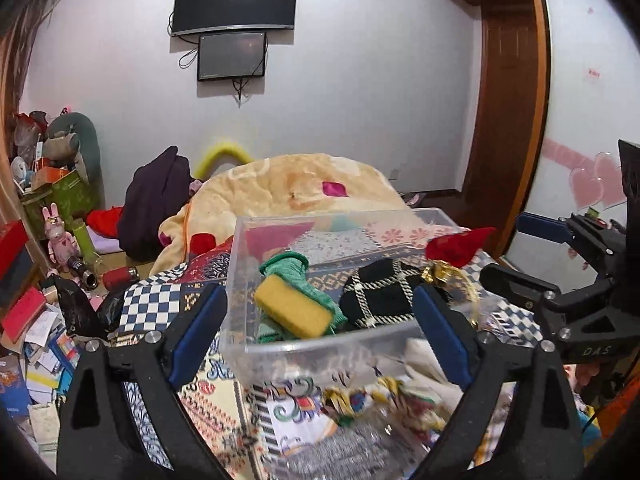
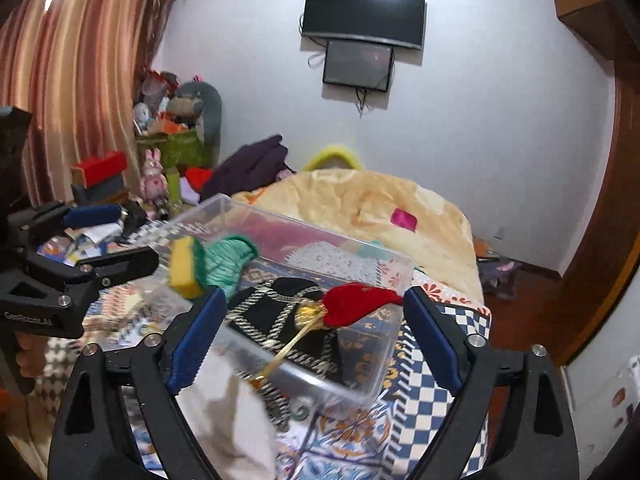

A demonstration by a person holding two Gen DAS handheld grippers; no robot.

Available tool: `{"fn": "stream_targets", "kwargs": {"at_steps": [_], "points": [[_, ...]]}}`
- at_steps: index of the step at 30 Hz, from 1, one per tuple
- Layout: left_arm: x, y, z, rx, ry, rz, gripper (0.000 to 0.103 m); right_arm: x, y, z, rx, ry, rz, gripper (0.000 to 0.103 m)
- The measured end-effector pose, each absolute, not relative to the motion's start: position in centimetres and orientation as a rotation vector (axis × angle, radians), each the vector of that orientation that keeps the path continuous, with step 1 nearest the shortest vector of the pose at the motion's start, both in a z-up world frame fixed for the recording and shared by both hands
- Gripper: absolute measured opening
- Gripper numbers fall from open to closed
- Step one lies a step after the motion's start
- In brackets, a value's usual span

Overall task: Organize soft objects
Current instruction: 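Place the yellow sponge in the box with the left gripper while the right drops the red pouch in, then grasp the grey glove packet with the left gripper while the right grasps the cream cloth bag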

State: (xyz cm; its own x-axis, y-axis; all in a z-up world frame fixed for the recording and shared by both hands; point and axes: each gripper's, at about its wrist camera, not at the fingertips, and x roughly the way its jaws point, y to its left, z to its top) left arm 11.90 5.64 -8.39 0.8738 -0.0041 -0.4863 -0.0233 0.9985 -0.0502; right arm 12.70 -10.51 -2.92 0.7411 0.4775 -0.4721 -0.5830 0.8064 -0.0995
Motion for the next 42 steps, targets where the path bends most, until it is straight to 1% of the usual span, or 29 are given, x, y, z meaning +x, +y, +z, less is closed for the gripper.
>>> {"fn": "stream_targets", "kwargs": {"at_steps": [2, 7, 19, 21, 22, 23, 24, 26, 27, 28, 29, 31, 32, 33, 34, 35, 38, 42], "points": [[10.8, 5.7, -8.5, -0.066, 0.508, -0.003, 0.098, 11.9, -11.0, -2.9, -0.228, 0.443, 0.599, 0.092], [9.0, 5.7, -10.2, -0.070, 0.555, -0.022, 0.098, 10.9, -11.6, -3.8, -0.179, 0.466, 0.617, 0.093], [7.8, 5.5, -16.5, -0.132, 0.718, -0.030, 0.098, 10.3, -10.3, -9.4, -0.153, 0.670, 0.688, 0.092], [7.6, 5.3, -17.4, -0.147, 0.734, -0.036, 0.098, 10.4, -10.1, -10.0, -0.158, 0.685, 0.690, 0.086], [7.5, 5.2, -17.6, -0.154, 0.737, -0.039, 0.098, 10.5, -9.9, -10.1, -0.157, 0.695, 0.696, 0.078], [7.5, 5.2, -17.8, -0.160, 0.738, -0.043, 0.098, 10.6, -9.8, -10.3, -0.153, 0.709, 0.701, 0.072], [7.6, 5.1, -17.9, -0.163, 0.739, -0.047, 0.098, 10.8, -9.8, -10.6, -0.148, 0.724, 0.706, 0.070], [7.5, 5.0, -18.0, -0.160, 0.732, -0.047, 0.098, 11.0, -9.7, -11.0, -0.146, 0.741, 0.705, 0.059], [7.4, 4.8, -18.0, -0.156, 0.726, -0.046, 0.098, 10.9, -9.6, -11.1, -0.150, 0.743, 0.703, 0.057], [7.4, 4.9, -18.1, -0.153, 0.718, -0.046, 0.095, 10.7, -9.7, -11.3, -0.153, 0.741, 0.697, 0.052], [7.4, 4.8, -18.1, -0.151, 0.713, -0.050, 0.092, 10.7, -9.8, -11.3, -0.149, 0.738, 0.693, 0.044], [7.2, 4.5, -18.4, -0.156, 0.716, -0.071, 0.080, 10.5, -10.2, -11.3, -0.139, 0.741, 0.695, 0.035], [7.1, 4.3, -18.4, -0.159, 0.715, -0.083, 0.077, 10.4, -10.4, -11.3, -0.135, 0.738, 0.694, 0.031], [7.0, 4.0, -18.4, -0.158, 0.713, -0.087, 0.072, 10.2, -10.7, -11.2, -0.132, 0.737, 0.696, 0.029], [7.1, 4.1, -18.3, -0.153, 0.711, -0.093, 0.068, 10.1, -10.9, -11.1, -0.128, 0.734, 0.700, 0.024], [7.0, 4.0, -18.2, -0.150, 0.708, -0.094, 0.066, 9.9, -11.0, -11.0, -0.126, 0.733, 0.701, 0.021], [6.9, 3.9, -17.9, -0.147, 0.703, -0.102, 0.058, 9.3, -11.8, -10.5, -0.120, 0.715, 0.706, 0.018], [6.3, 3.9, -17.3, -0.156, 0.688, -0.104, 0.047, 8.7, -12.7, -9.5, -0.102, 0.681, 0.716, 0.016]]}}
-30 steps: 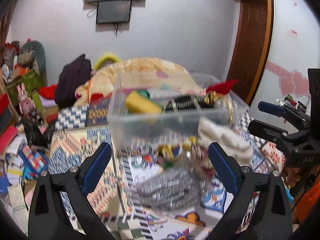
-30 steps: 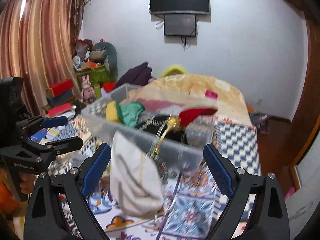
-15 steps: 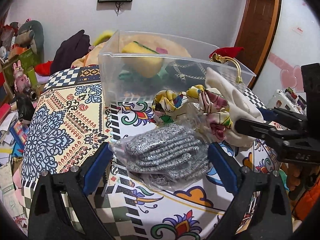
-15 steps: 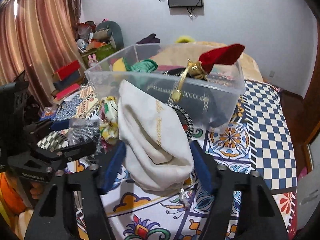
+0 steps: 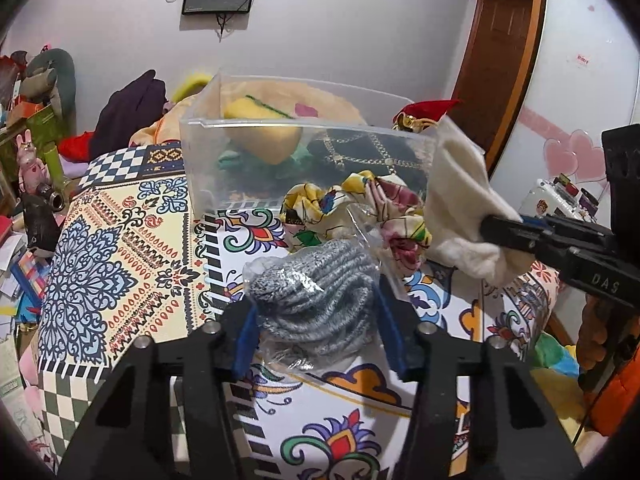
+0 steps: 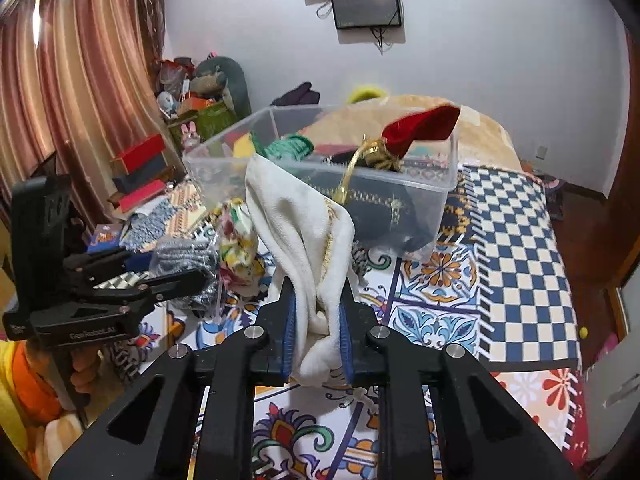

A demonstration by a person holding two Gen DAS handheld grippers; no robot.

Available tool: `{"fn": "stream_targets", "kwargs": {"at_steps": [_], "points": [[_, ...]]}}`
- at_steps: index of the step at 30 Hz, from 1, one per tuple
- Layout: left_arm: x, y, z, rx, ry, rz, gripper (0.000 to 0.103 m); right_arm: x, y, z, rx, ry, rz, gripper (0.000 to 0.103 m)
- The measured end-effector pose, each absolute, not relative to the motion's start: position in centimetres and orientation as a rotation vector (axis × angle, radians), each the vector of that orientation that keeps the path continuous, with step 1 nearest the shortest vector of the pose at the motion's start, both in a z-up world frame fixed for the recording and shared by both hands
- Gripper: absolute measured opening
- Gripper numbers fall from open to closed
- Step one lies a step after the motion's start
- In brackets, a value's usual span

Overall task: Organize soft objects
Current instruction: 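Grasp the grey glove packet with the left gripper while the right grasps the cream cloth bag, then drop the grey packet into the box with the left gripper while the right drops the cream bag in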

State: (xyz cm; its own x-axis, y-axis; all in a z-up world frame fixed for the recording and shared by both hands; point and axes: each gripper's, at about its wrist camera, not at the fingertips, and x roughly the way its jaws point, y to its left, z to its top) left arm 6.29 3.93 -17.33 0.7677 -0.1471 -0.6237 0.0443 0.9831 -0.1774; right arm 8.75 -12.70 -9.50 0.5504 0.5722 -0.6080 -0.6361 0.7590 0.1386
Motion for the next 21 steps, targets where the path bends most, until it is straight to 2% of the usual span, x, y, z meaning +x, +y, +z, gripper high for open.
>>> {"fn": "stream_targets", "kwargs": {"at_steps": [7, 21], "points": [[4.6, 4.2, -14.9, -0.144, 0.619, -0.104, 0.042, 7.7, -13.1, -7.2, -0.087, 0.607, 0.738, 0.016], [5.4, 5.1, -9.0, -0.108, 0.474, -0.049, 0.042, 9.0, -13.0, -2.8, -0.055, 0.469, 0.717, 0.016]]}}
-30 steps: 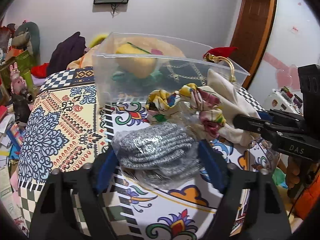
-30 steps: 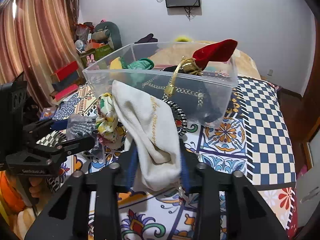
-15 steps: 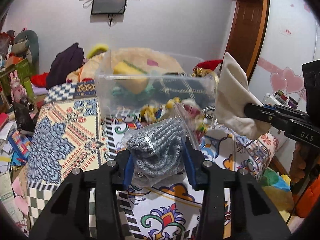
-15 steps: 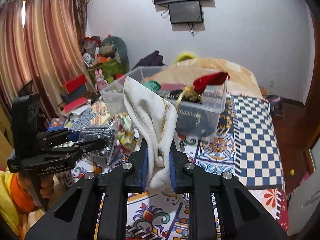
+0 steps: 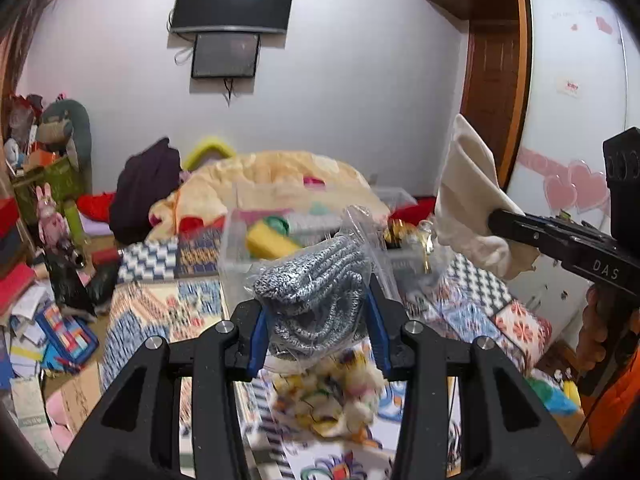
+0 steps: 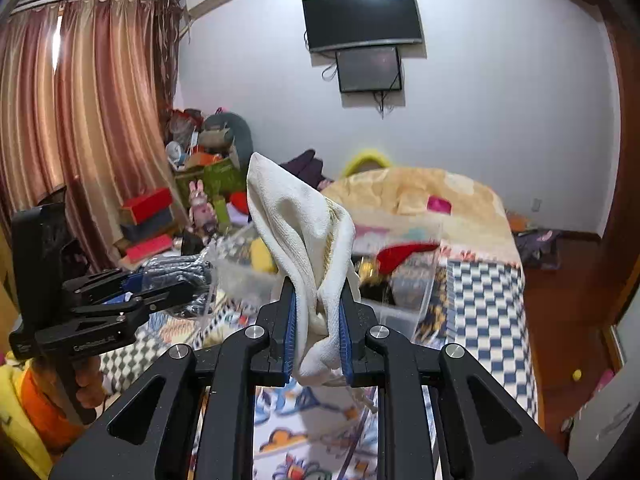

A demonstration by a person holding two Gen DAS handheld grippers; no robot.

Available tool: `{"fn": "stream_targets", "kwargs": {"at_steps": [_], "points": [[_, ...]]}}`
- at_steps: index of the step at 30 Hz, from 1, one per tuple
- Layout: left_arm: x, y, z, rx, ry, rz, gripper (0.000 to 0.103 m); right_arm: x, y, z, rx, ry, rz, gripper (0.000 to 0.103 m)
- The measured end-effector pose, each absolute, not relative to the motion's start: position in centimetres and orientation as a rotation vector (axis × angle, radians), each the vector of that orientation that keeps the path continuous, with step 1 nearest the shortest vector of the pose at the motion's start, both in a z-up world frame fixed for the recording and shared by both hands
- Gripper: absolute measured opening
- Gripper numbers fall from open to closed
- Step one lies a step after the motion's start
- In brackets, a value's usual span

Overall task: Organize soft objects
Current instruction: 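Drop the grey packet into the box with the left gripper while the right drops the cream bag in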

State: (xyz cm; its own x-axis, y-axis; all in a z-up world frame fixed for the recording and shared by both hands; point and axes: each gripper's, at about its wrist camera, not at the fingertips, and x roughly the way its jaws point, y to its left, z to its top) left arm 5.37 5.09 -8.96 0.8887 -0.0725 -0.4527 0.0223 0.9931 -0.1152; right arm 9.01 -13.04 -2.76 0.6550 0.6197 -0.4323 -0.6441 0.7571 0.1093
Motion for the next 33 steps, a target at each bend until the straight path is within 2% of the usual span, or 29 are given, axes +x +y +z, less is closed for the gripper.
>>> {"fn": "stream_targets", "kwargs": {"at_steps": [11, 33], "points": [[10.1, 6.3, -7.1, -0.094, 0.442, 0.021, 0.042, 12.4, -11.5, -0.8, -0.021, 0.411, 0.692, 0.016], [20.1, 4.6, -9.9, -0.086, 0.618, 0.007, 0.042, 17.9, -6.7, -5.3, -0.124, 0.624, 0.635, 0.016]]}}
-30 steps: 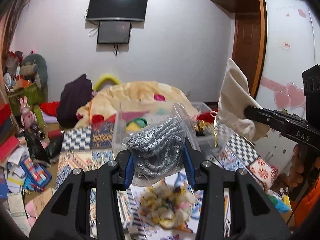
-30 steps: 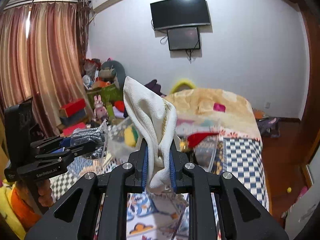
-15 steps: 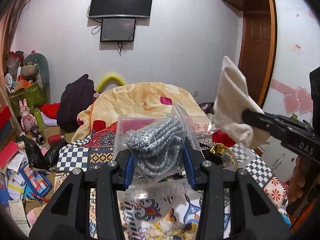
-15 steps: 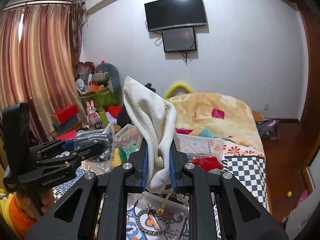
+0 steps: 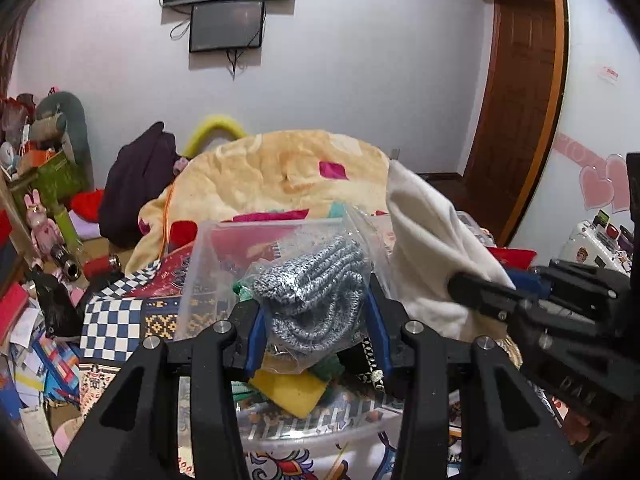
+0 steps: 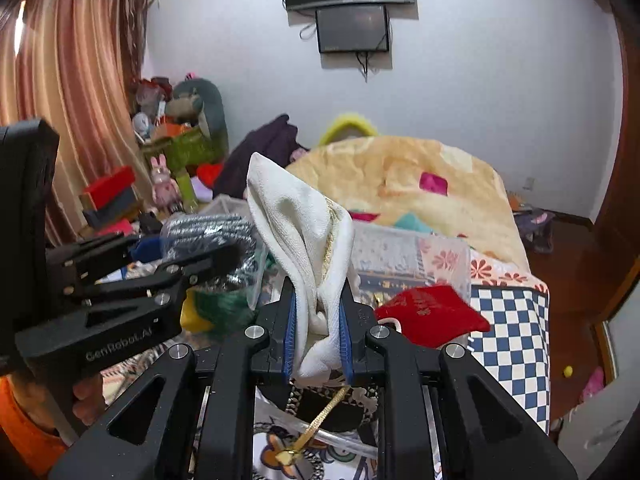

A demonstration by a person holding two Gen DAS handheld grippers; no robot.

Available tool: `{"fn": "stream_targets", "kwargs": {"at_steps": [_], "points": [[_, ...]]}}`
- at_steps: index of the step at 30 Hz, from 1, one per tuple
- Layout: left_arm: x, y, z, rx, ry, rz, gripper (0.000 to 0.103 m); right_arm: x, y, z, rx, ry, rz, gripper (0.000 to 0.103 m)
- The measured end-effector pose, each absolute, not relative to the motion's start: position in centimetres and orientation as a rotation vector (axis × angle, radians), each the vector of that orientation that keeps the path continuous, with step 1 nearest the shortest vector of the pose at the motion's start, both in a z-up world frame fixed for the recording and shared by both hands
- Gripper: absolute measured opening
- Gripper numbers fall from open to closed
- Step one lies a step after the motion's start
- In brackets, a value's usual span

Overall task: Organize soft objects
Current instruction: 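Drop the grey packet into the box with the left gripper while the right drops the cream bag in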

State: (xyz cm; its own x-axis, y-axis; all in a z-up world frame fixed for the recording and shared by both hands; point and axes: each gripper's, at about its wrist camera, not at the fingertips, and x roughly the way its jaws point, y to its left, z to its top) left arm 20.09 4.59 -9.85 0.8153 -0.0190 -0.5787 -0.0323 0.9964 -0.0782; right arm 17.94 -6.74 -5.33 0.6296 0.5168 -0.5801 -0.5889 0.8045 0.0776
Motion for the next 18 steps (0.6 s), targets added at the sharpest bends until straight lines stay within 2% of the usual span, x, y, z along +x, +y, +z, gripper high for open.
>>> {"fn": "stream_targets", "kwargs": {"at_steps": [2, 4, 7, 13, 18], "points": [[20.4, 4.6, -10.1, -0.088, 0.630, 0.003, 0.043, 18.0, -6.6, -5.8, -0.132, 0.640, 0.636, 0.016], [20.5, 4.6, -10.3, -0.090, 0.635, 0.007, 0.054, 18.0, -6.6, -6.0, -0.139, 0.649, 0.638, 0.018], [20.0, 4.5, -10.0, -0.097, 0.626, 0.003, 0.065, 18.0, -6.6, -6.2, -0.149, 0.657, 0.635, 0.019], [18.2, 4.4, -8.7, -0.078, 0.585, -0.006, 0.067, 17.1, -7.3, -5.7, -0.143, 0.651, 0.647, 0.038], [16.0, 4.4, -7.4, -0.062, 0.533, -0.007, 0.077, 15.8, -8.2, -4.4, -0.132, 0.607, 0.664, 0.045]]}}
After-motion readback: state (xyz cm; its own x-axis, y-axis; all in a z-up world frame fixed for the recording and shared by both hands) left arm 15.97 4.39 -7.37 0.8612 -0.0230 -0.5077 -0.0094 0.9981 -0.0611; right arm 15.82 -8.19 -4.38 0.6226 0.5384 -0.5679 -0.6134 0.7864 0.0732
